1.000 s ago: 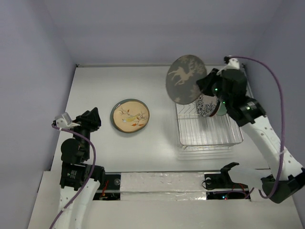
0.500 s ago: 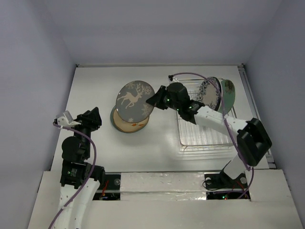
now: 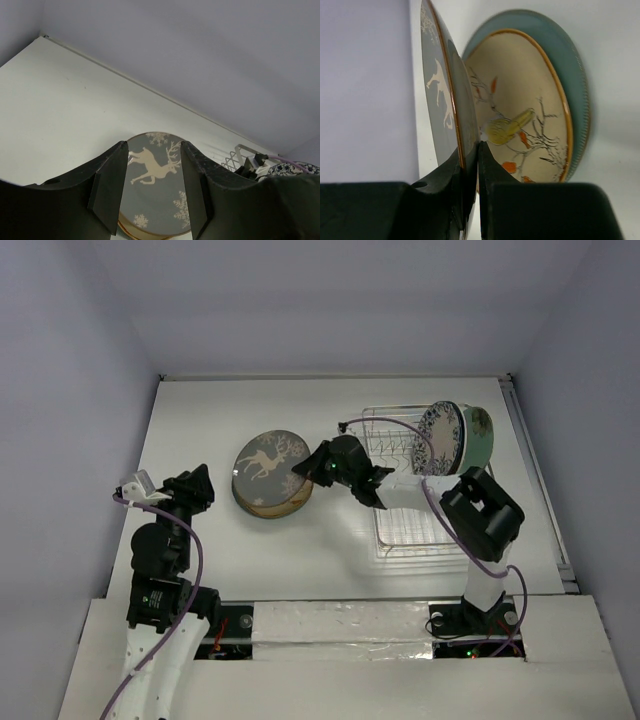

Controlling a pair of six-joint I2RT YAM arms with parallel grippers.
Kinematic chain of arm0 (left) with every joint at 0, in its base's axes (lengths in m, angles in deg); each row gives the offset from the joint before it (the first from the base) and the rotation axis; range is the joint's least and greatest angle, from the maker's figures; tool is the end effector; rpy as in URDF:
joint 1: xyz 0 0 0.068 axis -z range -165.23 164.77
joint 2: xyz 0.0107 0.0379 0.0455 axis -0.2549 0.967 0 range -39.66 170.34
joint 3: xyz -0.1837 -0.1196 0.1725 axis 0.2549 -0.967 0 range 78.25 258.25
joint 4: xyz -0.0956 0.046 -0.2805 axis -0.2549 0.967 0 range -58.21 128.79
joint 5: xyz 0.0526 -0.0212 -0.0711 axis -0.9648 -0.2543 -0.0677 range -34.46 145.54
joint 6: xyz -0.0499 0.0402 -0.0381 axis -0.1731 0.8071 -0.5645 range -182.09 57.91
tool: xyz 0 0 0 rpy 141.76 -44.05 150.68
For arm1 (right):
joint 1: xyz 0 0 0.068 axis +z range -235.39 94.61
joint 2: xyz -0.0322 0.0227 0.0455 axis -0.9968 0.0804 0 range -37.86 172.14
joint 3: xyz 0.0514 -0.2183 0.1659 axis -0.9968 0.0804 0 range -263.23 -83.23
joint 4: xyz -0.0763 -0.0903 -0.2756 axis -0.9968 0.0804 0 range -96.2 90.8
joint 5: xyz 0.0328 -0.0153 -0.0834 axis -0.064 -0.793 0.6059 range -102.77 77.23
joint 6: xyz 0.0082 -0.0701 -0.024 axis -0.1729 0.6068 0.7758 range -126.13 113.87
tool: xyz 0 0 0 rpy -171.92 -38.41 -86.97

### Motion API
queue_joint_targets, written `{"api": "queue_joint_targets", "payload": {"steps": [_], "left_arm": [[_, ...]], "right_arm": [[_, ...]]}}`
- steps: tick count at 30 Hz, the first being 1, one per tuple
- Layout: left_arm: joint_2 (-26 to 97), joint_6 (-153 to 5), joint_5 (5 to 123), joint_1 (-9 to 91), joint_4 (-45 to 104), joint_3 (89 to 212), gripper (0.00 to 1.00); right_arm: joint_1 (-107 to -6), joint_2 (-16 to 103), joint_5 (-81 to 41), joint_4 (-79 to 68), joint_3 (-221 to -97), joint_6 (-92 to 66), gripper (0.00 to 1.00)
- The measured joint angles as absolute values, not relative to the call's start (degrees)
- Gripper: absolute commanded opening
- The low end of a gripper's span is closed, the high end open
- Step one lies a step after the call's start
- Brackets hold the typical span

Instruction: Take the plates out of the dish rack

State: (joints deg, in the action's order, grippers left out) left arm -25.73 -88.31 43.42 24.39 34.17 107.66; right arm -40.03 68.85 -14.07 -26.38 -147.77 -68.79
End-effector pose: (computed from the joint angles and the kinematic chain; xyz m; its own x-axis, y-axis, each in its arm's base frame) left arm 0.1487 -0.0119 0.3433 0.2175 -0.4749 -0.8528 0.0644 0.8787 -0.4729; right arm 0.3337 0.3399 0.1740 -0.7658 0.4883 -0.4184 -0.0998 0.5525 0.8275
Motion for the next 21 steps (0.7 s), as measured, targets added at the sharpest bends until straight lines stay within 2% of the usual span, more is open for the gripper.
{"api": "queue_joint_targets", "payload": {"steps": [6, 8, 11, 12, 13, 14, 15, 21], "left_arm": [[-25.7, -88.3, 43.4, 24.4, 34.2, 107.7, 0.43], [-25.7, -88.3, 43.4, 24.4, 34.2, 107.7, 0.43], [-25.7, -88.3, 43.4, 24.4, 34.2, 107.7, 0.43], [-25.7, -88.3, 43.4, 24.4, 34.2, 107.7, 0.43], [-25.7, -88.3, 43.4, 24.4, 34.2, 107.7, 0.43], [-25.7, -88.3, 43.4, 24.4, 34.2, 107.7, 0.43], [-25.7, -88.3, 43.4, 24.4, 34.2, 107.7, 0.43], [-25.8, -88.3, 43.4, 24.4, 34.2, 107.7, 0.43]], "right_arm": [[-39.1, 71.8, -13.1, -26.6, -146.8, -70.8, 0.0], [-38.8, 72.3, -12.8, -27.6, -146.4, -71.8, 0.04], [-38.6, 72.4, -12.3, -27.9, -146.1, -72.7, 0.25], [-38.5, 72.4, -12.1, -28.0, -146.1, -73.0, 0.38], [-38.4, 72.4, -11.8, -28.3, -146.1, -73.0, 0.46], [-38.2, 72.4, -11.7, -28.1, -146.1, -72.9, 0.46], [-38.0, 72.4, -11.5, -28.1, -146.0, -72.7, 0.55], [-37.5, 72.4, -10.1, -25.0, -145.9, -70.3, 0.81]]}}
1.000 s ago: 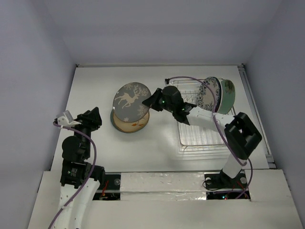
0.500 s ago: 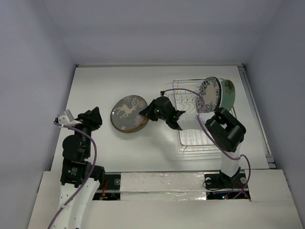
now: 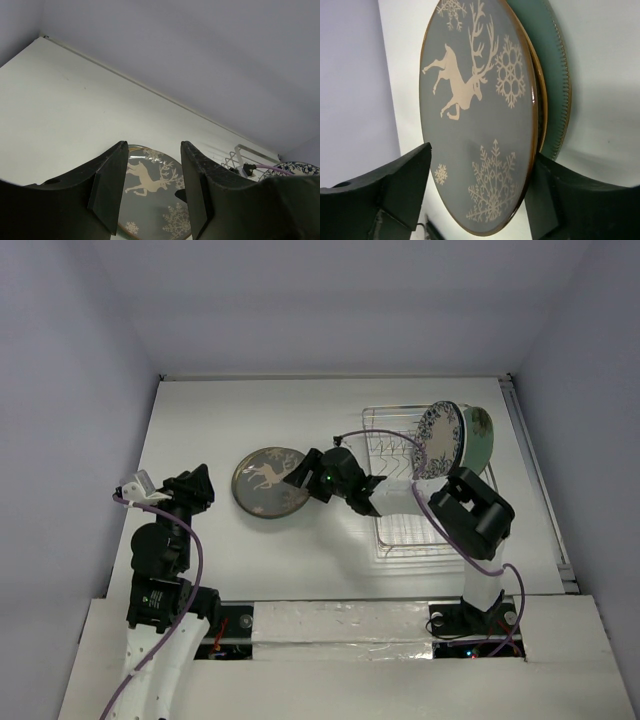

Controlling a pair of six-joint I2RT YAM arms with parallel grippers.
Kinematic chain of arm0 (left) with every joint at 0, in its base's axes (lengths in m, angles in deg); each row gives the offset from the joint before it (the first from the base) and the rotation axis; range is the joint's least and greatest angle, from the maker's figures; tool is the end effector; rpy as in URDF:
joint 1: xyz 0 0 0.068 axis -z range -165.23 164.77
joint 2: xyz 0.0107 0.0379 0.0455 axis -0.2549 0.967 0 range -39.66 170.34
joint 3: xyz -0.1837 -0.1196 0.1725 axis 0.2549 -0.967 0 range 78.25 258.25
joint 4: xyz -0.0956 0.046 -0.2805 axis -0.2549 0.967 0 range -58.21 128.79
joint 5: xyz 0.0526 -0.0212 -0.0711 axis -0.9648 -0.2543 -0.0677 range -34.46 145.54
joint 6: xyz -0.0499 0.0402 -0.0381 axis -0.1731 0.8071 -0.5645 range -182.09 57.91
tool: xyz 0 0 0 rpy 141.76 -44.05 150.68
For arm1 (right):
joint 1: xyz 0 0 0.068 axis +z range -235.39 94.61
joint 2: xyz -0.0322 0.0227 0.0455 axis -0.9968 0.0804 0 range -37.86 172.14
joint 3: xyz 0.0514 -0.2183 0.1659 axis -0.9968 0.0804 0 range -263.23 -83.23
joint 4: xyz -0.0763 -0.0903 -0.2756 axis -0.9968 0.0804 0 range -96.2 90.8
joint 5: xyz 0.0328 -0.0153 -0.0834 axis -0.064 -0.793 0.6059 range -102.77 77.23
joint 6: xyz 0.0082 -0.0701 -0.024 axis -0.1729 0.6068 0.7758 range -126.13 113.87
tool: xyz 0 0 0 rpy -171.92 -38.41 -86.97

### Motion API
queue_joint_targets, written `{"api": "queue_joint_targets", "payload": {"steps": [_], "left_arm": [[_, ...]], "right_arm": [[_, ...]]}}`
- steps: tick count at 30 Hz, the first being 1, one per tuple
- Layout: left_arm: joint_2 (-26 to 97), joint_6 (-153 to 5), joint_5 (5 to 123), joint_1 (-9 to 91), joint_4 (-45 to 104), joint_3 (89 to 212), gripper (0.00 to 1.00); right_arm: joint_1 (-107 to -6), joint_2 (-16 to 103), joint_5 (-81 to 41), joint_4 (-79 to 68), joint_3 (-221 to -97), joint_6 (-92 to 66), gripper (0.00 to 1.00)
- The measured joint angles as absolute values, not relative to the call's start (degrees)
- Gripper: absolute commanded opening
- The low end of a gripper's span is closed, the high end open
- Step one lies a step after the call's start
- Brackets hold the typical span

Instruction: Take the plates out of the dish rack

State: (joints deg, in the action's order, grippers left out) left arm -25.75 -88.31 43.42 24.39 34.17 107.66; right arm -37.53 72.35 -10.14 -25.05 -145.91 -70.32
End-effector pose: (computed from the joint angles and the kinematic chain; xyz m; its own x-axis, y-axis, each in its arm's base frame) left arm 0.1486 -0.0119 0.3433 0.2178 -0.4749 -0.8526 0.0646 0.8787 -0.4730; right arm 0.3176 0.3468 0.1315 -0.7827 0.4753 -0.4019 -0.0208 0.6253 0.7801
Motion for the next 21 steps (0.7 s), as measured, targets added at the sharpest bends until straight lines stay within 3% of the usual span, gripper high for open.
{"api": "queue_joint_targets", "payload": {"steps": [5, 14, 18, 19, 21], "left_arm": [[-26.0, -88.3, 43.4, 24.4, 34.2, 107.7, 0.43], [-26.1, -88.3, 43.4, 24.4, 34.2, 107.7, 0.43], [-26.1, -88.3, 43.4, 24.4, 34.2, 107.7, 0.43], [-26.1, -88.3, 43.4, 24.4, 34.2, 107.7, 0.43], [-26.1, -88.3, 43.4, 24.4, 34.2, 107.7, 0.43]], "right_arm": [[-36.9, 70.2, -7.6, -19.3, -147.6, -65.7, 0.92], [-36.4, 69.6, 1.1, -0.6, -151.9, -55.2, 0.94], [-36.4, 68.9, 2.5, 3.6, -152.3, -52.3, 0.73], [-36.4, 67.8, 3.0, 4.5, -152.3, -51.6, 0.51], [-36.4, 63.8, 4.1, 6.4, -151.7, -50.1, 0.23]]}}
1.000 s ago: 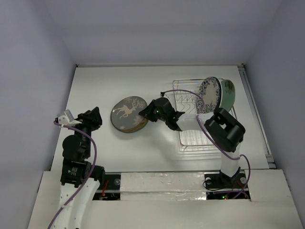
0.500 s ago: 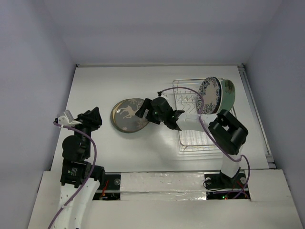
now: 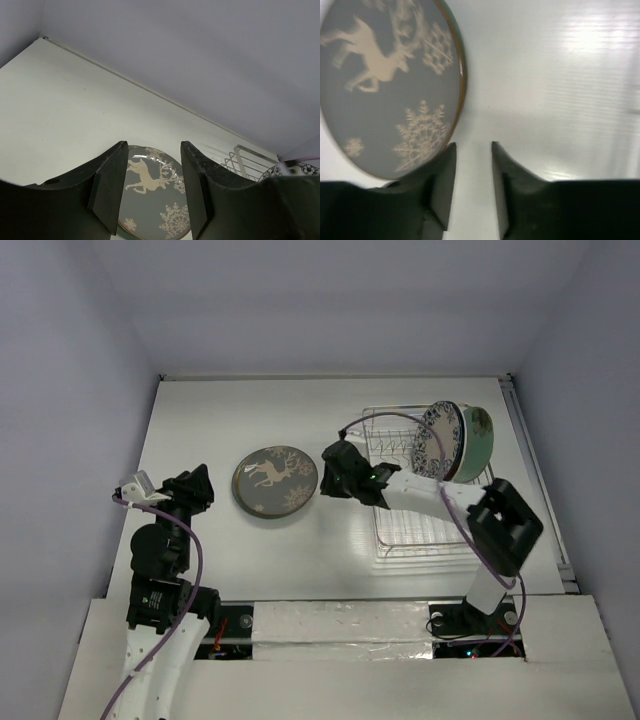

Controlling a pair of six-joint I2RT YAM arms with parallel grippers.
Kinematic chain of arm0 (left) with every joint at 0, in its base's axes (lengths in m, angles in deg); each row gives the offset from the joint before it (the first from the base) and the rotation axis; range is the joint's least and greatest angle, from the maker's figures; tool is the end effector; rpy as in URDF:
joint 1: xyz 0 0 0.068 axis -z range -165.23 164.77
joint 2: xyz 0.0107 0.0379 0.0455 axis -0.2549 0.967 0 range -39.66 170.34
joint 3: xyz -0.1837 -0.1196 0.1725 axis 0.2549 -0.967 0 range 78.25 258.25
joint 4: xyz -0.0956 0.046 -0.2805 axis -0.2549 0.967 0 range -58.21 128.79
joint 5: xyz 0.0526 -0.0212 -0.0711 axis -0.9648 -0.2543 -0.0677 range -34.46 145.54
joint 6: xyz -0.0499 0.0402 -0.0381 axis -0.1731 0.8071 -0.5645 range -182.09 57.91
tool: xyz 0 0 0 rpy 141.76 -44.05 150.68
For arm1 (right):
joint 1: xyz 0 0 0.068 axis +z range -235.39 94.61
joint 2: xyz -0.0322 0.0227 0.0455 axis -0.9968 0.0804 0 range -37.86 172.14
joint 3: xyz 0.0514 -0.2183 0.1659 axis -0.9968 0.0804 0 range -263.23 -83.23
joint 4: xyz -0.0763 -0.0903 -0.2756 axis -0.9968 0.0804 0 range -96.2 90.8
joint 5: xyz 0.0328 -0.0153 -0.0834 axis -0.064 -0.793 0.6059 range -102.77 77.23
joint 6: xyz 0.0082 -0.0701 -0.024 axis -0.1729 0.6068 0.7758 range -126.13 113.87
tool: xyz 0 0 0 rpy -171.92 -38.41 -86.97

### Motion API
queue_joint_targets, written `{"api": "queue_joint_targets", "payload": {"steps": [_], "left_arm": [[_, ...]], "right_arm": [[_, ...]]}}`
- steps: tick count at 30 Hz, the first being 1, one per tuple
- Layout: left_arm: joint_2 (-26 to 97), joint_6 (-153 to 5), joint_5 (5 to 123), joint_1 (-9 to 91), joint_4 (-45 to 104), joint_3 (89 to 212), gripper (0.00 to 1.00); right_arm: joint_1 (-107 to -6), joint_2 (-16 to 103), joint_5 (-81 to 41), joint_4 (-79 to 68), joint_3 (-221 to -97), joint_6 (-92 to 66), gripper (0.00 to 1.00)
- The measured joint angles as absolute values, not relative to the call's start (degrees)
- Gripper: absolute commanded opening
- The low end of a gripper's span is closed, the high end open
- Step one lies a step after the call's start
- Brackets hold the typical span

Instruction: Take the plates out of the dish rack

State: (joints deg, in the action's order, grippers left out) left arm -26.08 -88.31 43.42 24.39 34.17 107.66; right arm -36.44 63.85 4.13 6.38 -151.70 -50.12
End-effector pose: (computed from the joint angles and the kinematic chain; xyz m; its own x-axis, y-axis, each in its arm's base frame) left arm 0.1473 -0.0116 0.3441 0.2226 -0.4758 -0.8509 0.0673 0.8783 -0.4734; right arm 0.3026 0.3198 0.1758 -0.7476 0.1533 -0.6462 -0.0963 0.9377 0.3339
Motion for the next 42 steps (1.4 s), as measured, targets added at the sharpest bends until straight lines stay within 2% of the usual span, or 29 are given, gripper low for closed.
{"api": "queue_joint_targets", "payload": {"steps": [1, 2, 5, 6, 9, 12, 13, 14, 16, 18, 30, 42], "left_arm": [[-26.1, -88.3, 43.4, 24.4, 34.2, 107.7, 0.43], [-26.1, -88.3, 43.4, 24.4, 34.2, 107.7, 0.43], [-26.1, -88.3, 43.4, 24.4, 34.1, 107.7, 0.4], [-26.1, -88.3, 43.4, 24.4, 34.1, 107.7, 0.32], [-26.2, -88.4, 43.4, 24.4, 34.1, 107.7, 0.19], [-26.5, -88.4, 43.4, 24.4, 34.1, 107.7, 0.14], [-26.7, -88.4, 43.4, 24.4, 34.1, 107.7, 0.14], [-26.8, -88.4, 43.4, 24.4, 34.1, 107.7, 0.14], [-27.1, -88.4, 43.4, 24.4, 34.1, 107.7, 0.16], [-27.4, -88.3, 43.4, 24.4, 34.1, 107.7, 0.21], [-28.3, -88.3, 43.4, 24.5, 33.9, 107.7, 0.26], [-28.6, -88.3, 43.4, 24.5, 33.8, 107.7, 0.26]], "right_arm": [[-36.4, 61.0, 5.3, 7.8, -151.6, -49.5, 0.05], [-36.3, 57.3, 6.7, 9.1, -151.6, -48.5, 0.0], [-36.8, 45.6, 10.6, 11.6, -151.6, -46.6, 0.0], [-37.3, 41.5, 11.7, 12.5, -151.6, -45.7, 0.0], [-42.7, 30.8, 15.1, 15.5, -151.8, -42.7, 0.0], [-52.4, 25.1, 16.9, 19.0, -151.7, -39.5, 0.11], [-55.0, 24.2, 17.7, 20.1, -151.5, -38.6, 0.21], [-57.8, 23.5, 17.9, 21.3, -151.1, -37.4, 0.25], [-60.9, 23.2, 17.9, 23.6, -150.7, -35.6, 0.33], [-62.6, 23.7, 17.6, 25.5, -150.7, -34.1, 0.35], [-69.7, 36.2, 14.6, 29.9, -155.8, -29.0, 0.35], [-70.1, 38.3, 16.5, 30.8, -156.3, -27.4, 0.35]]}}
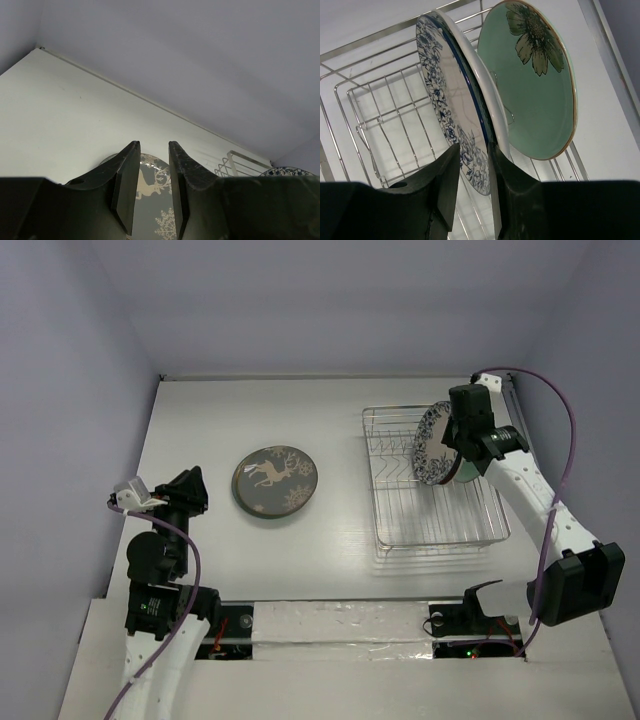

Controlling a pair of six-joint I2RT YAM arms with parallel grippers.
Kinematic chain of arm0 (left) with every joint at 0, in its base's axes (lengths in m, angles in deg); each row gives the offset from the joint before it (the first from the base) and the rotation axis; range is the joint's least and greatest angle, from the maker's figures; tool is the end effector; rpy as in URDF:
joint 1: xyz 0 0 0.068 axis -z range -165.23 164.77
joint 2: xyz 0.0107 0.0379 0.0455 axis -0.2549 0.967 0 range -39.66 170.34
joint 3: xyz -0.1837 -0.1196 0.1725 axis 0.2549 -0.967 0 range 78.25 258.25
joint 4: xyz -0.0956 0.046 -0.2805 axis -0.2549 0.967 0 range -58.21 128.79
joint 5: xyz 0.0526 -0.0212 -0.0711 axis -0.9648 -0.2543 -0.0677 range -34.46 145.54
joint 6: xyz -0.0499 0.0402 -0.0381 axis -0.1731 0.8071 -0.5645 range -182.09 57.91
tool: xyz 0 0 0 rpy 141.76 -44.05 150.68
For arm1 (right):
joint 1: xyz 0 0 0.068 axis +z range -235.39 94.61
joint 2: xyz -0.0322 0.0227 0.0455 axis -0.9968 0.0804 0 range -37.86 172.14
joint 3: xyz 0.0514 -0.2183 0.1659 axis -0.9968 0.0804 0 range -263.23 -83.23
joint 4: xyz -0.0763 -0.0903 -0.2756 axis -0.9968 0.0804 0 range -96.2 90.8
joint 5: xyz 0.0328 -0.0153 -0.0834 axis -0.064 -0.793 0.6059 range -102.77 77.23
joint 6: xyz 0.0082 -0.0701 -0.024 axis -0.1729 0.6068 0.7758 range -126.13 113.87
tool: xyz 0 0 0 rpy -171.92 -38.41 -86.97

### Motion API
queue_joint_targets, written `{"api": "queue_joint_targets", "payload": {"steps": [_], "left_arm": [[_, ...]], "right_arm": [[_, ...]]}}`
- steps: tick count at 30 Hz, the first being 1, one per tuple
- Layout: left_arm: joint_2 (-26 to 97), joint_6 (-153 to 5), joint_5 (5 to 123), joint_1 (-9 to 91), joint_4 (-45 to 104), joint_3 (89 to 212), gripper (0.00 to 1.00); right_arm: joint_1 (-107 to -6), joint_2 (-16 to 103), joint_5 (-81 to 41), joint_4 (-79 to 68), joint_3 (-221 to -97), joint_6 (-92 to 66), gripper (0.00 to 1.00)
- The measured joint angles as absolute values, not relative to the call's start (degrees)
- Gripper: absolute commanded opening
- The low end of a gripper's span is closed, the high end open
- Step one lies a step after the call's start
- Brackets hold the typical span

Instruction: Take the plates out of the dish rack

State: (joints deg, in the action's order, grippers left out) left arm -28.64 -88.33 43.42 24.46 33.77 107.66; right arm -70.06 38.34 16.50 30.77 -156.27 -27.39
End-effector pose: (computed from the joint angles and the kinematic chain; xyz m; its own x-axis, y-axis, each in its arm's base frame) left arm 0.1368 -0.0100 0.3504 0.2649 -0.4837 -0.8342 0.0926 0.8739 -0.4773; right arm 0.3382 0.0610 0.3373 -0.5323 0.1820 -0.8268 0.3465 0.9379 -0.0166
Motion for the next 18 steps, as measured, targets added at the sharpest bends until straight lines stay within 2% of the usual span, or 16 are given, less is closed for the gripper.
{"api": "queue_joint_targets", "payload": {"steps": [18], "left_arm": [[-28.6, -88.3, 43.4, 24.5, 33.8, 107.7, 0.27]], "right_arm": [[-70.6, 41.0, 17.9, 30.2, -156.1, -26.0, 0.32]]}}
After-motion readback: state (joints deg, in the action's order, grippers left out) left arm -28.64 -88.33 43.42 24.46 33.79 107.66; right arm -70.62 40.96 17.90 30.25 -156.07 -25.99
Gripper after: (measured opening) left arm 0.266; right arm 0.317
